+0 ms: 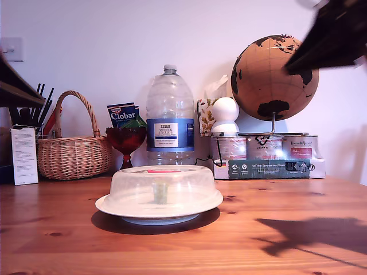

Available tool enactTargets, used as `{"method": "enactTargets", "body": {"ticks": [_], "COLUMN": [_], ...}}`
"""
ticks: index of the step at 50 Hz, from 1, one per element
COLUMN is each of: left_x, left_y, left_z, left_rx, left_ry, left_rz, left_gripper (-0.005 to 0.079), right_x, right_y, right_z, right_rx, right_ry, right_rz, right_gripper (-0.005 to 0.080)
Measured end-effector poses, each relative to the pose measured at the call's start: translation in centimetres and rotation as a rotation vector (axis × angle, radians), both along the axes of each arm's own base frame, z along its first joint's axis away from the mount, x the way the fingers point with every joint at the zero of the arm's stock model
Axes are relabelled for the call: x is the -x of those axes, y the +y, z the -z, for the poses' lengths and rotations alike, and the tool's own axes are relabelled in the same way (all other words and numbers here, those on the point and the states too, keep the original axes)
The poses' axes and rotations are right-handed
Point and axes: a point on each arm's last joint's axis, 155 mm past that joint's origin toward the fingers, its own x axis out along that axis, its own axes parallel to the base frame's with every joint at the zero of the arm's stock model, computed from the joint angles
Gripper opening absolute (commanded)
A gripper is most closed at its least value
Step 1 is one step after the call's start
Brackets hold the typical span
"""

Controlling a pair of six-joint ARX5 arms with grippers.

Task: Lift the plastic dome with your left arm while removing the green coffee capsule from the plate using your right arm.

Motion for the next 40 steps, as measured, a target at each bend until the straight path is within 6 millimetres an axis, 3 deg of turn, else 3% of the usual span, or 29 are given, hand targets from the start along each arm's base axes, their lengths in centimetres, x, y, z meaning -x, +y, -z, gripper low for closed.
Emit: {"method": "enactTargets", "body": {"ticks": [15, 32, 40], "left_x": [-2.6, -4.7, -5.8], "left_y": [-2.7, -6.9, -8.0], "left_z": [0.6, 1.1, 1.6], "left_rx": [0.006, -0.012, -0.020], "left_ry": [0.040, 0.052, 0.065], "left_rz": [0.093, 0.206, 0.224], "left_gripper": [-0.0021, -0.0021, -0.0021], "right_x": [-2.4, -4.2, -4.9], "right_y": [4.4, 8.8, 10.6], "right_z": [1.3, 6.1, 7.2], "right_rx": [0.046, 0.079, 0.083], "right_ry": [-0.020, 0.045, 0.053], "right_rz": [-0.133, -0.236, -0.268], "right_gripper": [-0.0013, -0.0013, -0.0013]}}
